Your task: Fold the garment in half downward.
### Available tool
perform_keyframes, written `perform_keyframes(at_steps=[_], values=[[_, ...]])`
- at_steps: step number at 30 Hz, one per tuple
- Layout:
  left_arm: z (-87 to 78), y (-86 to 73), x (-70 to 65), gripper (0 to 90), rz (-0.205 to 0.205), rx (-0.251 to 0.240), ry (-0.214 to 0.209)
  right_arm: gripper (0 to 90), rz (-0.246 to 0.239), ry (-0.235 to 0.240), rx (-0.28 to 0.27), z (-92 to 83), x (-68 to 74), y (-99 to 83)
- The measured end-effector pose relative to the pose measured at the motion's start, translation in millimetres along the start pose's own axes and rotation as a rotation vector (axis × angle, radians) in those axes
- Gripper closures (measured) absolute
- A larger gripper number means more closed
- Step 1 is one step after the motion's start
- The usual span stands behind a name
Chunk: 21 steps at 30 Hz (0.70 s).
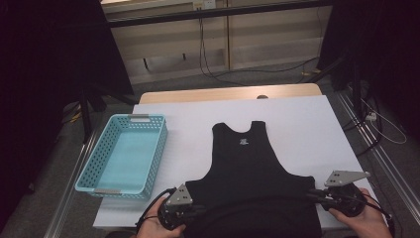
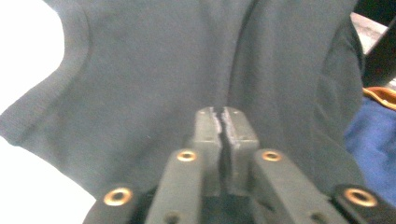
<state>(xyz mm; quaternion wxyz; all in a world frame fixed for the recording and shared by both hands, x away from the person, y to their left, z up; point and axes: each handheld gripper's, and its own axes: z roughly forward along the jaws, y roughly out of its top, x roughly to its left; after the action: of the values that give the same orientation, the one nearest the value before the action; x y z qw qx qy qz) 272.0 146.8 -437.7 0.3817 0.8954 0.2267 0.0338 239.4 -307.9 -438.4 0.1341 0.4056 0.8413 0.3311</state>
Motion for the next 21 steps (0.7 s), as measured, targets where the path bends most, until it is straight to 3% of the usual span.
perform_keyframes(at_steps=[1,3,4,7,8,11,12,14,16,21], values=[[-0.9,2.7,2.5,68.7,-0.004,-0.009,0.014,66.3,0.011,0.001,-0.016,0.7,-0.4,1.8],[-2.0,5.6,5.9,64.3,-0.004,-0.038,0.024,61.5,0.025,-0.003,-0.038,3.1,-0.3,7.1],[-2.4,9.1,9.0,58.1,0.001,-0.050,0.057,59.7,0.028,-0.003,-0.048,3.8,-0.4,8.9],[-1.7,17.5,19.8,41.9,-0.025,-0.081,0.086,54.5,0.039,0.000,-0.089,6.8,-2.1,15.7],[-0.8,21.3,23.8,35.6,-0.024,-0.092,0.117,53.2,0.043,0.004,-0.103,7.7,-3.4,17.9],[3.4,29.5,32.0,21.8,-0.068,-0.122,0.103,48.6,0.071,0.014,-0.141,10.9,-8.4,25.3],[5.0,33.8,34.6,20.9,-0.063,-0.130,0.099,45.4,0.072,0.012,-0.148,12.0,-9.4,27.1],[6.4,41.4,36.6,21.8,-0.047,-0.155,0.138,39.3,0.078,0.000,-0.151,16.2,-12.4,33.1],[9.0,47.3,39.1,14.2,-0.057,-0.186,0.136,33.4,0.081,-0.020,-0.159,20.8,-14.3,37.9],[20.8,59.3,49.2,9.7,-0.057,-0.200,0.154,30.3,0.065,-0.022,-0.178,30.7,-14.3,53.0]])
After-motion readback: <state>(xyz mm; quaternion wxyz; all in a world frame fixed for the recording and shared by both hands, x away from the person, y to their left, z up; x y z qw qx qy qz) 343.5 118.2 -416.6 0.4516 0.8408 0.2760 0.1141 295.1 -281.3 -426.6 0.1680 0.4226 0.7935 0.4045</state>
